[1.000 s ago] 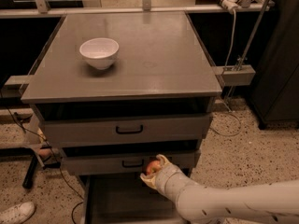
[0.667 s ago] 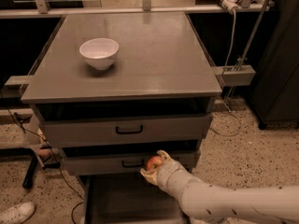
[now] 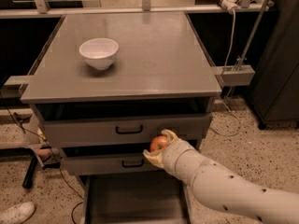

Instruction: Pick apple from bottom drawer and place on counter

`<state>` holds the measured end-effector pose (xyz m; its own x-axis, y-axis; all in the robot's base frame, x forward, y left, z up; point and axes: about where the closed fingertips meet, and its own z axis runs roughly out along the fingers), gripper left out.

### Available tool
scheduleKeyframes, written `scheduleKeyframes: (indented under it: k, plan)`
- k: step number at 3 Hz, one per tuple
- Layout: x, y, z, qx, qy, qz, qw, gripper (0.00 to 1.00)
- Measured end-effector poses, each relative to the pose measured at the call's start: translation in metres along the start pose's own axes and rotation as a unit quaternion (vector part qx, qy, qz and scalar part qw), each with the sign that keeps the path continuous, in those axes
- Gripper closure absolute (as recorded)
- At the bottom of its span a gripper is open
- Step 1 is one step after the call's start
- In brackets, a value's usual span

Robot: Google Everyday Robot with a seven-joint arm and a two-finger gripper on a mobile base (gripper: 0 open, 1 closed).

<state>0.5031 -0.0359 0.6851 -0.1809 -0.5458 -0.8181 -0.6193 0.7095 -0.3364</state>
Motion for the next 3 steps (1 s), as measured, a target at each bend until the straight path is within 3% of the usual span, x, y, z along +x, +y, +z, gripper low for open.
scheduleKeyframes:
  k: [2, 3]
  plan:
    - [-0.017, -0.011, -0.009, 0.003, -0.008, -0.007, 0.9999, 1.0]
    - [-0.041, -0.036, -0.024, 0.018, -0.021, -0.011, 0.9995, 1.0]
